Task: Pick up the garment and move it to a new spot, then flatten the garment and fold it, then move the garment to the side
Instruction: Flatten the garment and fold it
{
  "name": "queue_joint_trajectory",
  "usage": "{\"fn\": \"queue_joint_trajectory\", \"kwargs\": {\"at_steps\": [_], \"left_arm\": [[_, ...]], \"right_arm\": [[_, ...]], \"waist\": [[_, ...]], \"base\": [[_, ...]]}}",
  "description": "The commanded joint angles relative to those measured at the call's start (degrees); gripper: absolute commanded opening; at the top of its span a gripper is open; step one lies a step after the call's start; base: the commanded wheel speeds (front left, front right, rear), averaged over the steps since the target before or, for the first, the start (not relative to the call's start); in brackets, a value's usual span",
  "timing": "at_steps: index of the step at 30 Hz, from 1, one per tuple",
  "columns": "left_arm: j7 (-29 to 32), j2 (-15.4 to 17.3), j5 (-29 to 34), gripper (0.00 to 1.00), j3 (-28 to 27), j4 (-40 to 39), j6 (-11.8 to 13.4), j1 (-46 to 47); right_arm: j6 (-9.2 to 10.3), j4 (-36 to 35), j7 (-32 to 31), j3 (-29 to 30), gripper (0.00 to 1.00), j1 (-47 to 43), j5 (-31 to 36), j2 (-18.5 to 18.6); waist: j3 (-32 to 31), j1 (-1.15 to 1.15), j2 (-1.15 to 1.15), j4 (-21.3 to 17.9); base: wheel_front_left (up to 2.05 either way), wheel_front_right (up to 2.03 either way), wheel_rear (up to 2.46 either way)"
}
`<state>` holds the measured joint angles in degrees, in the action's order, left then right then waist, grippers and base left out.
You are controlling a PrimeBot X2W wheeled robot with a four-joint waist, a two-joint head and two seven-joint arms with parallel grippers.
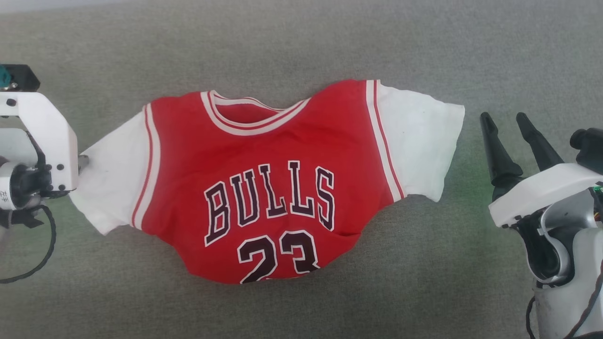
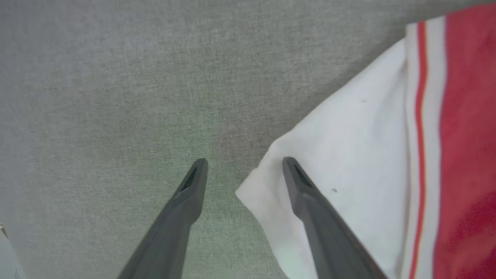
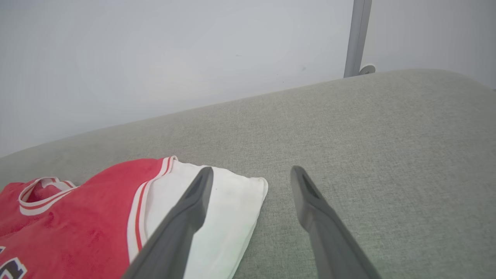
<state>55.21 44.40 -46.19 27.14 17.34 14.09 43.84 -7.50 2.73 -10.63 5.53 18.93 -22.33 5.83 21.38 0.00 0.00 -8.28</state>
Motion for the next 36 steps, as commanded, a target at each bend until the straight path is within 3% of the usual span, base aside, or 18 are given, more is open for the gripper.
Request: {"fn": "queue_joint_trajectory", "kwargs": {"at_steps": [1, 10, 11, 12, 13, 23, 36], "left_arm": [[0.29, -0.28, -0.02, 1.00, 0.08, 0.88, -0.11, 0.73], [4.80, -5.14, -3.17, 1.00, 0.93, 7.96, 2.97, -0.40], [5.66, -5.76, -3.65, 0.47, 0.95, 8.69, 3.78, -0.82], [6.49, -6.13, -4.13, 0.10, 1.48, 8.78, 3.25, -1.27], [6.69, -6.65, -5.07, 0.00, 1.09, 8.76, 3.34, -1.42], [2.44, -9.37, -5.09, 0.00, 0.84, 8.48, -0.42, 1.33], [-0.58, -14.24, -5.02, 0.00, 2.32, 11.06, -2.69, 5.61]], "right_arm": [[0.02, -0.05, -0.39, -0.19, 1.00, 0.20, -0.39, 0.18], [0.02, -1.13, -3.56, -1.14, 1.00, 0.66, -1.35, 0.57], [0.02, -1.19, -4.09, -1.33, 1.00, 0.76, -1.36, 0.75], [0.02, -1.22, -4.67, -1.45, 1.00, 0.90, -1.40, 0.88], [0.02, -1.21, -5.26, -1.55, 1.00, 1.04, -1.49, 0.94], [0.02, 1.86, -15.72, -3.07, 1.00, 5.27, -1.96, 3.92], [0.06, 14.62, -37.69, -4.16, 1.00, 17.08, 2.67, 10.10]], "waist": [[0.62, 0.00, 0.00, -0.48], [2.24, 0.00, 0.00, -0.49], [2.28, 0.00, 0.00, -0.39], [2.33, 0.00, 0.00, -0.28], [2.41, 0.00, 0.00, -0.12], [3.46, 0.00, 0.00, 3.04], [5.37, 0.00, 0.00, 8.47]], "base": [[0.00, 0.00, 0.00], [0.00, 0.00, 0.00], [0.00, 0.00, 0.00], [0.00, 0.00, 0.00], [0.00, 0.00, 0.00], [0.00, 0.00, 0.00], [0.00, 0.00, 0.00]]}}
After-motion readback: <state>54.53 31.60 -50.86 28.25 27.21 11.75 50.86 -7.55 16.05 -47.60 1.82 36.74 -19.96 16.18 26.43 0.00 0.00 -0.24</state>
